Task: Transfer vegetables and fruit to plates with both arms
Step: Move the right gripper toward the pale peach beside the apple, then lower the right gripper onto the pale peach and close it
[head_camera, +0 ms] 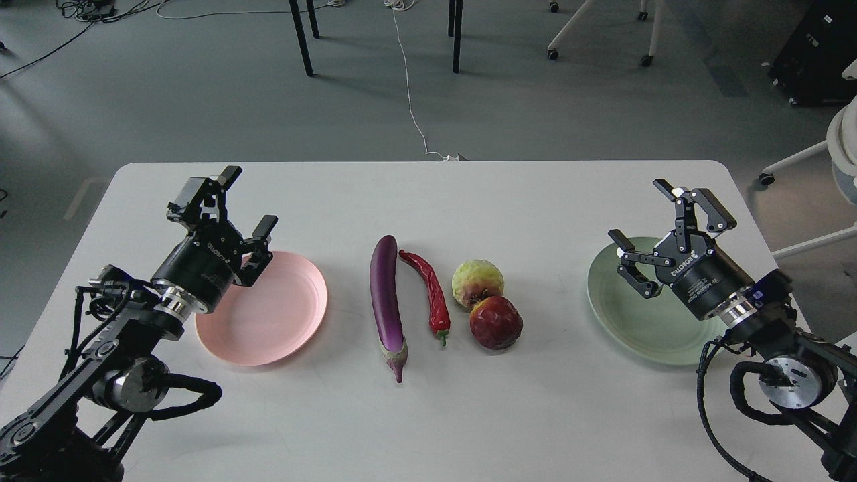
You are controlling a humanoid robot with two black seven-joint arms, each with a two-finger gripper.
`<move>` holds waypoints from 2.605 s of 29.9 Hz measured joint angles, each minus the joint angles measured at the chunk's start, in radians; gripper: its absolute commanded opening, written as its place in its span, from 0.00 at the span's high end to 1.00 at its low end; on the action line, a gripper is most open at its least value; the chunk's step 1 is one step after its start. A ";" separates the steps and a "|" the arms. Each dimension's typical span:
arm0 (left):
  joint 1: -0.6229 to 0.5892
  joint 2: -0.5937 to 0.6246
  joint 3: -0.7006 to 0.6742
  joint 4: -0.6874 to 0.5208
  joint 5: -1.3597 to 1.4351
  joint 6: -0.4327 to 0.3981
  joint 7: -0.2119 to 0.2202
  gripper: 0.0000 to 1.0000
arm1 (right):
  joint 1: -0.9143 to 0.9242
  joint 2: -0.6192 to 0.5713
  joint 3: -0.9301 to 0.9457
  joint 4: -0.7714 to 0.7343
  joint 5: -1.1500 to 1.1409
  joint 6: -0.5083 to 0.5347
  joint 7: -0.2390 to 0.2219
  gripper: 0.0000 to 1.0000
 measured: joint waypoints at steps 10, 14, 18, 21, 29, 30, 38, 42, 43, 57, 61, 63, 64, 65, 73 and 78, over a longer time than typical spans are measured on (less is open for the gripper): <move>-0.008 -0.007 -0.006 -0.017 0.001 -0.007 -0.010 0.02 | 0.130 -0.025 -0.018 0.003 -0.047 0.011 0.000 0.01; -0.011 -0.005 -0.007 -0.014 -0.003 -0.017 -0.011 0.02 | 0.365 -0.068 -0.160 0.003 -0.191 0.021 0.000 0.01; -0.017 -0.003 -0.011 -0.013 -0.009 -0.025 -0.012 0.02 | 0.643 -0.079 -0.404 0.006 -0.362 0.027 0.000 0.01; -0.017 -0.001 -0.013 -0.014 -0.034 -0.028 -0.018 0.02 | 0.801 -0.069 -0.555 0.008 -0.507 0.028 0.000 0.01; -0.016 0.000 -0.014 -0.021 -0.071 -0.031 -0.058 0.02 | 1.152 0.095 -0.980 -0.004 -1.056 0.028 0.000 0.01; -0.016 0.001 -0.014 -0.022 -0.071 -0.031 -0.059 0.02 | 1.166 0.121 -1.016 -0.013 -1.087 0.027 0.000 0.01; -0.016 0.002 -0.013 -0.024 -0.072 -0.031 -0.060 0.02 | 1.163 0.337 -1.146 -0.162 -1.130 0.027 0.000 0.01; -0.016 0.004 -0.014 -0.024 -0.071 -0.031 -0.064 0.02 | 1.128 0.394 -1.162 -0.217 -1.129 0.027 0.000 0.01; -0.016 0.004 -0.014 -0.024 -0.071 -0.030 -0.066 0.02 | 1.115 0.405 -1.163 -0.230 -1.128 0.027 0.000 0.01; -0.016 0.004 -0.029 -0.034 -0.073 -0.031 -0.076 0.02 | 1.015 0.485 -1.159 -0.356 -1.126 0.027 0.000 0.02; -0.016 0.003 -0.029 -0.046 -0.073 -0.033 -0.078 0.02 | 1.003 0.508 -1.159 -0.386 -1.126 0.027 0.000 0.03; -0.016 0.002 -0.029 -0.051 -0.073 -0.037 -0.078 0.02 | 0.998 0.517 -1.159 -0.394 -1.126 0.027 0.000 0.04; -0.016 0.002 -0.029 -0.052 -0.073 -0.043 -0.081 0.02 | 0.996 0.521 -1.158 -0.395 -1.126 0.027 0.000 0.04; -0.016 0.002 -0.029 -0.053 -0.073 -0.048 -0.083 0.02 | 0.994 0.523 -1.157 -0.396 -1.126 0.027 0.000 0.05; -0.016 0.004 -0.029 -0.056 -0.073 -0.069 -0.088 0.02 | 0.992 0.526 -1.154 -0.403 -1.126 0.027 0.000 0.20; -0.016 0.004 -0.029 -0.056 -0.073 -0.069 -0.088 0.02 | 0.993 0.526 -1.154 -0.403 -1.126 0.027 0.000 0.48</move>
